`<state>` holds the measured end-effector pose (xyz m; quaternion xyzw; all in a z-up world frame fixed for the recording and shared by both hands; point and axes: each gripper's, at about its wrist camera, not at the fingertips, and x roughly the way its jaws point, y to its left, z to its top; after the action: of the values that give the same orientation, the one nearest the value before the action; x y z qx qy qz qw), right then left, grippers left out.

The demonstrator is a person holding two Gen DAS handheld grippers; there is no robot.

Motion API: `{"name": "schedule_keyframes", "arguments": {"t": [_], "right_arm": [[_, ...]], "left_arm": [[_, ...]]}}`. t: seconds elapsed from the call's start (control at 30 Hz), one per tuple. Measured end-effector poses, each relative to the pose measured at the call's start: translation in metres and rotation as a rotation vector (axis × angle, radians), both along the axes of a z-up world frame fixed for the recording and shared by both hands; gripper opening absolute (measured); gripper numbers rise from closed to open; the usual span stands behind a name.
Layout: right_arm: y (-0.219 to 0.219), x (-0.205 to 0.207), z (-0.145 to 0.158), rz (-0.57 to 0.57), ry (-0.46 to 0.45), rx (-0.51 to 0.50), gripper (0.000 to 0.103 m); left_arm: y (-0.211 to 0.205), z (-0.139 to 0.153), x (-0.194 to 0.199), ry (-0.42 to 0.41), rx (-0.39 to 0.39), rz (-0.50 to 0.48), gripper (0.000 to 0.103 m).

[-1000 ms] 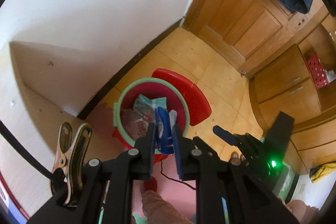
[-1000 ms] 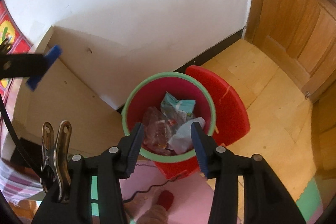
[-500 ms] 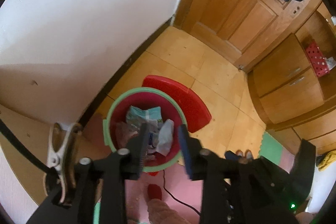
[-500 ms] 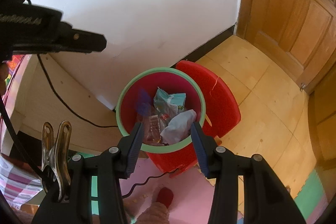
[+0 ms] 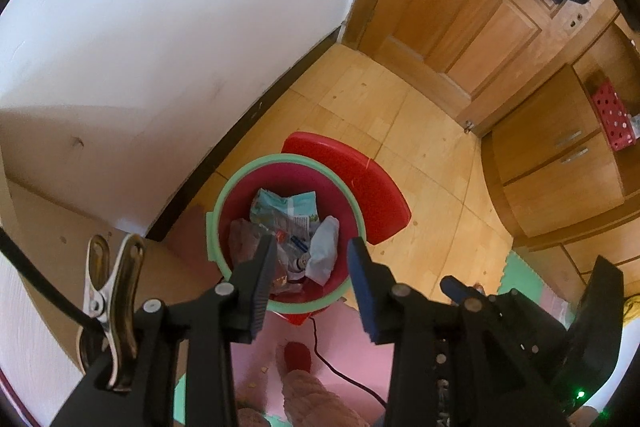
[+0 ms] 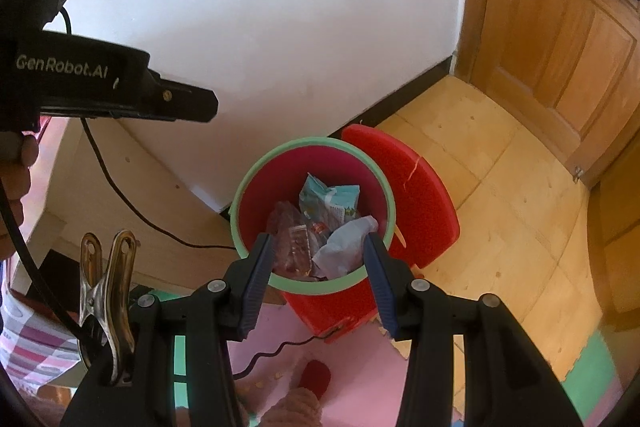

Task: Collect trash
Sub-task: 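Move both open grippers away from the bucket back over the bed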

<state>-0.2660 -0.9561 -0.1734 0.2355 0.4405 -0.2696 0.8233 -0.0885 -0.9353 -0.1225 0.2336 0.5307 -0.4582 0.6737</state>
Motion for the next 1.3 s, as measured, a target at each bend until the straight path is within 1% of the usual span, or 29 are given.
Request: {"name": "schedule_keyframes", "arguments": {"t": [0.33,0.63,0.77,0.83,1.0,1.2,1.3], "right_arm": [[0.007,-0.003,0.023,0.018,-0.035,-0.024,0.047],[0.010,-0.006,0.048,0.044,-0.063,-0.061,0.047],[0.017,-0.008,0.061,0.047,-0.088,-0.074,0.047],[0.023,-0.008,0.067,0.059,-0.085,-0.090,0.047],[0.041,-0.009,0.082,0.078,-0.093,-0.116,0.047],[0.065,-0.012,0.094,0.083,-0.113,-0.119,0.047],[0.081,-0.011,0.104,0.092,-0.135,-0.122,0.047]], "left_arm": [[0.025,0.016,-0.009,0.037,-0.028,0.045,0.038],[0.052,0.040,-0.021,0.028,-0.063,0.059,0.038],[0.066,0.052,-0.026,0.038,-0.084,0.066,0.038],[0.073,0.057,-0.028,0.048,-0.091,0.066,0.038],[0.099,0.073,-0.030,0.033,-0.109,0.078,0.039],[0.139,0.092,-0.026,0.007,-0.132,0.134,0.039],[0.162,0.101,-0.024,-0.010,-0.136,0.169,0.039]]}}
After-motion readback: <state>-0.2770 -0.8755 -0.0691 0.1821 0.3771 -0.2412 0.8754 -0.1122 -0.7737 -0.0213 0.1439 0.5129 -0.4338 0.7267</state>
